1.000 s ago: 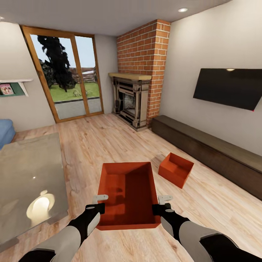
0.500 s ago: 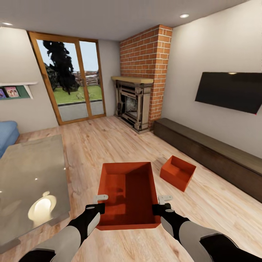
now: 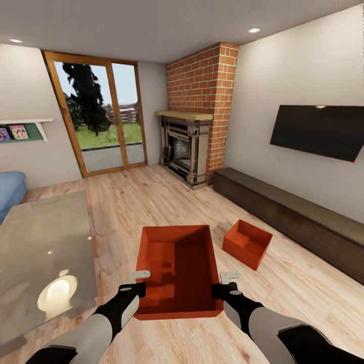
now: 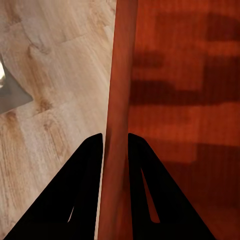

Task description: Move the two storage containers from the living room to the garage. In the garage, place one container on the floor and stack the other container on top of it (either order is fine).

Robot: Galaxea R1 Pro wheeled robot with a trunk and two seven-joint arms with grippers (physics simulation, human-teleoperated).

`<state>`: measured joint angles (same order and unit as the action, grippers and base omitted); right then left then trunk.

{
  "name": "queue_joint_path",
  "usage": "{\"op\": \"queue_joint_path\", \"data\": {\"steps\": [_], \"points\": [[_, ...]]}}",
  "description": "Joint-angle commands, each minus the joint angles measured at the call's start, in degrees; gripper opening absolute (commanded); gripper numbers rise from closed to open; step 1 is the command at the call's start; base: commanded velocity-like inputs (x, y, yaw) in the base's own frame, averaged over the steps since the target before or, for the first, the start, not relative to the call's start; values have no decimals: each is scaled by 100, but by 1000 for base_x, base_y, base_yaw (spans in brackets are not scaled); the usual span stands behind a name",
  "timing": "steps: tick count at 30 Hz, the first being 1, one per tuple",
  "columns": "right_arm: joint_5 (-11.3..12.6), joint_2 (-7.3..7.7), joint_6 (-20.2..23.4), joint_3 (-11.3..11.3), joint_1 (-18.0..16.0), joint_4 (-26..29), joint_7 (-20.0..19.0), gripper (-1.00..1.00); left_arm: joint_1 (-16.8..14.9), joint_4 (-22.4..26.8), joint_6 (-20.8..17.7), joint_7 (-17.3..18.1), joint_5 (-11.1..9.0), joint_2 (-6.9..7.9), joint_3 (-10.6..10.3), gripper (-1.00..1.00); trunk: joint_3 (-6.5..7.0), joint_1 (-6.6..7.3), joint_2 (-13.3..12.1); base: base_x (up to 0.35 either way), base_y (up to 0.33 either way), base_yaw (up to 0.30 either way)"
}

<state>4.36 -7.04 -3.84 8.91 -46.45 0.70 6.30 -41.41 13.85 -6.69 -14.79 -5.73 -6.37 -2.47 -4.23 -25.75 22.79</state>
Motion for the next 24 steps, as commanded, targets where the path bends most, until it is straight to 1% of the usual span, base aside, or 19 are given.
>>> {"op": "queue_joint_path", "data": {"steps": [1, 24], "points": [[109, 1, -29, -30, -5, -35, 30, -100, -6, 65, 10, -67, 99, 44, 124, -100, -3, -4, 13, 0, 0, 51], [109, 1, -40, -30, -5, -35, 30, -100, -7, 72, 10, -68, 99, 48, 124, -100, 204, -4, 13, 0, 0, 93]]}}
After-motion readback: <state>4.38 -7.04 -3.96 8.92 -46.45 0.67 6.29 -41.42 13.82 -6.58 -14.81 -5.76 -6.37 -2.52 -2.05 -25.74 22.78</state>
